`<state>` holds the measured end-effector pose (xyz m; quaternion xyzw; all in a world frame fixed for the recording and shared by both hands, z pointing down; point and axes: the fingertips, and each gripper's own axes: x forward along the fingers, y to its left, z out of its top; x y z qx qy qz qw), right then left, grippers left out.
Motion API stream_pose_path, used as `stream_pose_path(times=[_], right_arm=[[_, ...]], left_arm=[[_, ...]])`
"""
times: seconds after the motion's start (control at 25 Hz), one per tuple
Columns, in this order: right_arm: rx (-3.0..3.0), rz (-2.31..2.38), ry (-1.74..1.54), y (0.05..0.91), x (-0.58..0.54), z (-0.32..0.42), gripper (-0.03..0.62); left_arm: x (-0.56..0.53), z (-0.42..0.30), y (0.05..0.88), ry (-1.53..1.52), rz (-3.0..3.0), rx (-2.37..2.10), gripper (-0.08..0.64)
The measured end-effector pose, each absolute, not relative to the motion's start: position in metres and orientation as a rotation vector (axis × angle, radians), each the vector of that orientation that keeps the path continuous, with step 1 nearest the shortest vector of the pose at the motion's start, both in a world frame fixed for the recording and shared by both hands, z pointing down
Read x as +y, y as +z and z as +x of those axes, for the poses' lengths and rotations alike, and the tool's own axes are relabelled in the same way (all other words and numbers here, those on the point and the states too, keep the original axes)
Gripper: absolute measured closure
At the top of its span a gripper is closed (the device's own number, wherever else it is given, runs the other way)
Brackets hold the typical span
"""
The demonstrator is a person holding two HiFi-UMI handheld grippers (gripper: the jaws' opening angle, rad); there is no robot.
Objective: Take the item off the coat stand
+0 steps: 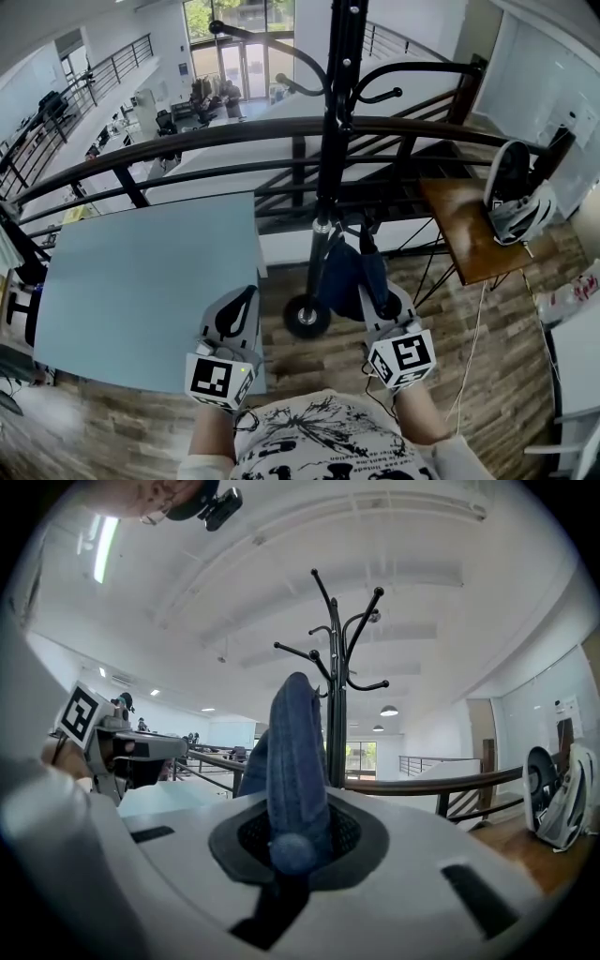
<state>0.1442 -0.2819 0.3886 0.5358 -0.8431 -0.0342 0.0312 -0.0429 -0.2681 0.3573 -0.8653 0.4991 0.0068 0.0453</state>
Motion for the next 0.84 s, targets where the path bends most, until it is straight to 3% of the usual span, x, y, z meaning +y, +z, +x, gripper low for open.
stream_pose_path(times=[0.84], right_arm=[[-2.631, 1.639, -0.155, 0.373, -0.281, 0.141, 0.571]], left_arm=[[-0.274, -0.032, 0.363, -0.034, -2.643, 1.488, 0.555]])
